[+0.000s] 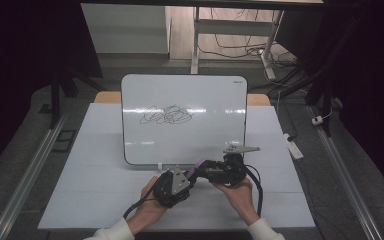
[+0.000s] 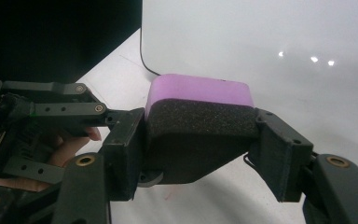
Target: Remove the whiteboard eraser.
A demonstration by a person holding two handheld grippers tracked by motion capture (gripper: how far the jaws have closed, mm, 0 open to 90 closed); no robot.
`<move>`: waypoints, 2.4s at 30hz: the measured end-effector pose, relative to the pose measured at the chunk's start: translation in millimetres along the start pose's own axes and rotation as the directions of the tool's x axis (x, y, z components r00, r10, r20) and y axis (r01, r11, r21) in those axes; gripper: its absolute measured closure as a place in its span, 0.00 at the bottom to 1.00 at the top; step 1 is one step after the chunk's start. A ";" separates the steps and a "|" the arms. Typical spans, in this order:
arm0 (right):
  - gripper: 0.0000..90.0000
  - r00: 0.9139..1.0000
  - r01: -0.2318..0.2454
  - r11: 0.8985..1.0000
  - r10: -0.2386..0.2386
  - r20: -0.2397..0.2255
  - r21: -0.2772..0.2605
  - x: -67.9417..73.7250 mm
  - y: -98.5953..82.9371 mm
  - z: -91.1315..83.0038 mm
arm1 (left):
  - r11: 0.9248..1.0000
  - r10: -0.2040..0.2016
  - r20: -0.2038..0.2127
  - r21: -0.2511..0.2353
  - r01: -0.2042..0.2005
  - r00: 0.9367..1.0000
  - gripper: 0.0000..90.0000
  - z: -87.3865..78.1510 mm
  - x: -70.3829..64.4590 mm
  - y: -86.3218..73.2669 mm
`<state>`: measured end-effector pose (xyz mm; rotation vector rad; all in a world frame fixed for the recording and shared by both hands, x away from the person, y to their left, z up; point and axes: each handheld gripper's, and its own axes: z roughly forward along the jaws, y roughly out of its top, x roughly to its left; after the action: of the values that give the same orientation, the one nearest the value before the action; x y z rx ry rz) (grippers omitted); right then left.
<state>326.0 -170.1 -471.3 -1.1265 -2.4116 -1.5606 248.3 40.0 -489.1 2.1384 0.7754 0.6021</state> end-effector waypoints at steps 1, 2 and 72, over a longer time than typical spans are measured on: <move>0.43 1.000 0.004 1.000 -0.004 0.002 -0.002 0.4 0.0 -0.3 | 1.000 0.000 0.001 -0.002 0.000 1.000 0.71 0.1 0.3 0.1; 0.44 1.000 0.015 1.000 -0.015 0.007 -0.006 1.3 0.3 -0.9 | 1.000 -0.002 0.009 -0.004 0.002 1.000 0.64 0.1 1.1 0.1; 0.44 0.863 0.416 0.907 -0.415 -0.288 -0.061 17.2 -0.2 -18.1 | 0.994 -0.036 0.645 -0.053 0.092 0.763 0.44 0.9 57.0 -10.0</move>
<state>307.4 -175.5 -455.6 -0.3340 -2.5481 -1.6817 285.7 84.2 -488.2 2.0303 0.4167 -0.1604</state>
